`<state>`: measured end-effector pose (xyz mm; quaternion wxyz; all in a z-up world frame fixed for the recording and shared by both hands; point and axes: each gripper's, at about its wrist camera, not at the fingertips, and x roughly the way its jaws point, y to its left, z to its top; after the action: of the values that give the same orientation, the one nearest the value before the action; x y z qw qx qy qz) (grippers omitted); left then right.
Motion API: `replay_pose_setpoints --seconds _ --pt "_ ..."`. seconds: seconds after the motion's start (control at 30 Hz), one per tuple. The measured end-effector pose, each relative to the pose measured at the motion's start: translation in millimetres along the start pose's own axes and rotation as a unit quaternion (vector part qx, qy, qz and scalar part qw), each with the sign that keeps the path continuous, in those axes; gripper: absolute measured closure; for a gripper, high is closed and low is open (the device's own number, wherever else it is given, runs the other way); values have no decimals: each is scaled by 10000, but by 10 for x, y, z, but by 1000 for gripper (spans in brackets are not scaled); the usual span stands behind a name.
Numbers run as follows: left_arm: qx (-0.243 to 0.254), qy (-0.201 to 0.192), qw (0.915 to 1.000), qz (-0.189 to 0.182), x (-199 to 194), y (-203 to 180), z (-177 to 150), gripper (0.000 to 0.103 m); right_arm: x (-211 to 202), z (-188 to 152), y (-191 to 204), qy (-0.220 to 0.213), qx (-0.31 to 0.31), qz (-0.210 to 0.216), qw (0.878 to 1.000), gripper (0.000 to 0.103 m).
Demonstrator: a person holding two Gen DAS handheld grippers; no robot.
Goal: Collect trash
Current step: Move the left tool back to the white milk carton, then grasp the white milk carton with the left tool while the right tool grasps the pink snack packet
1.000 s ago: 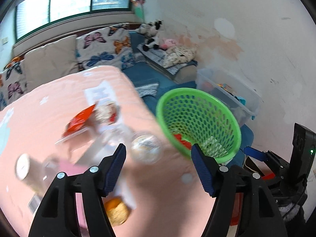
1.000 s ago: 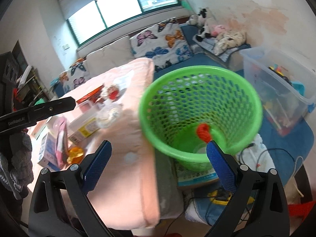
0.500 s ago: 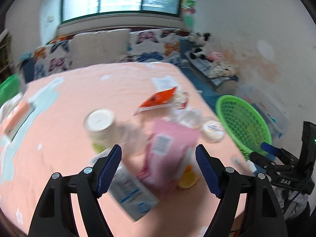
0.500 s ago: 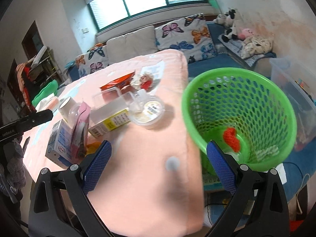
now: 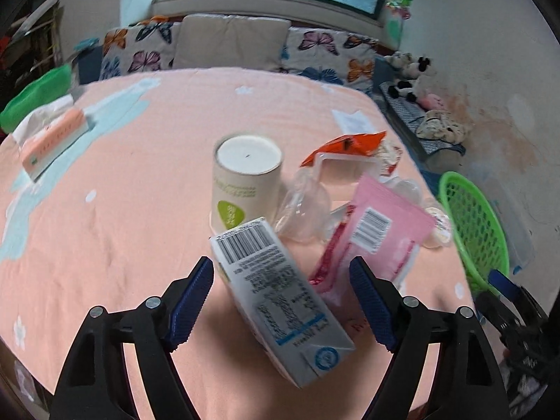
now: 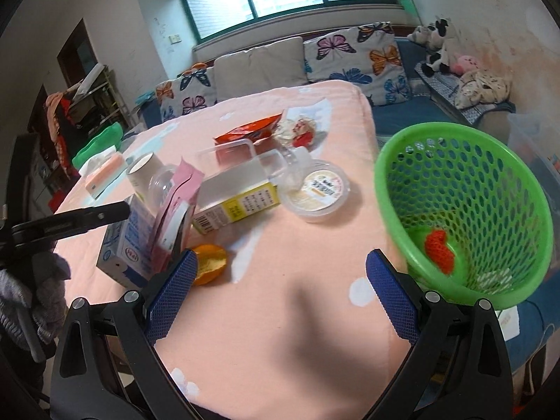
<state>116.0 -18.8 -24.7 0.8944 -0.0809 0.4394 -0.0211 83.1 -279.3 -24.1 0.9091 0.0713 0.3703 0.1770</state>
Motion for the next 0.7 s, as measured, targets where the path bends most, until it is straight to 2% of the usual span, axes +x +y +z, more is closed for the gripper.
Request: replay_pose_setpoints --seconds 0.2,0.4,0.7 --pt "-136 254 9996 27 166 104 15 42 71 12 112 50 -36 136 9999 7" --pt "-80 264 9996 -106 134 146 -3 49 174 68 279 120 -117 356 9992 9" --pt "-16 150 9995 -276 -47 280 -40 53 470 163 595 316 -161 786 9963 21"
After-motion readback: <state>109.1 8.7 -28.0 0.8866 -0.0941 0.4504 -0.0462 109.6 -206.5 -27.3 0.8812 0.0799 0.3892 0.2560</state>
